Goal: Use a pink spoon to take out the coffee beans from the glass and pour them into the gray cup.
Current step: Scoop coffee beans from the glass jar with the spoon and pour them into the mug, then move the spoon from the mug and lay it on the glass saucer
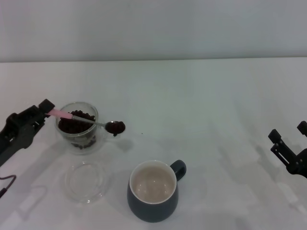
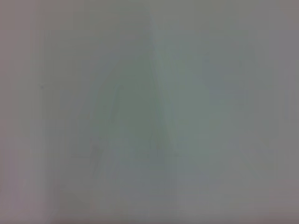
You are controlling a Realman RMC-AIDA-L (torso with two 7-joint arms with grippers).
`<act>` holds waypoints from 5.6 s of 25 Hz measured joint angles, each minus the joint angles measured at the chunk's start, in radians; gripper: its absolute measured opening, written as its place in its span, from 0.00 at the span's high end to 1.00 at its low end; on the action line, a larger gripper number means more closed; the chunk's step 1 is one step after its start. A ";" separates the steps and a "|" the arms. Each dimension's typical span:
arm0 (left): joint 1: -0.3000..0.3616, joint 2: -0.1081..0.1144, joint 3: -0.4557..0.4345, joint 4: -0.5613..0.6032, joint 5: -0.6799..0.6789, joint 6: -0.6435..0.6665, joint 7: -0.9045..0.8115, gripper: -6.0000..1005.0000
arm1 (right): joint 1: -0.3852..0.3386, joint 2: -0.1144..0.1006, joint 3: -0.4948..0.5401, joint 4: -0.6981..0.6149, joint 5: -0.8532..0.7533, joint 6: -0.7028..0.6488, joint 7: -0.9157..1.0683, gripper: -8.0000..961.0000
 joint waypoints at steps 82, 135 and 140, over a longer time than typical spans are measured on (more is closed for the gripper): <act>-0.120 0.000 0.519 0.299 -0.065 -0.061 0.039 0.86 | 0.002 0.000 0.000 0.013 0.000 -0.010 0.002 0.11; 0.331 0.057 0.413 0.154 -0.374 0.018 0.034 0.86 | 0.024 0.000 0.012 0.012 -0.004 -0.010 0.029 0.11; 0.306 0.051 0.415 0.153 -0.340 0.075 0.034 0.86 | 0.023 0.000 0.010 0.012 -0.003 -0.007 0.029 0.11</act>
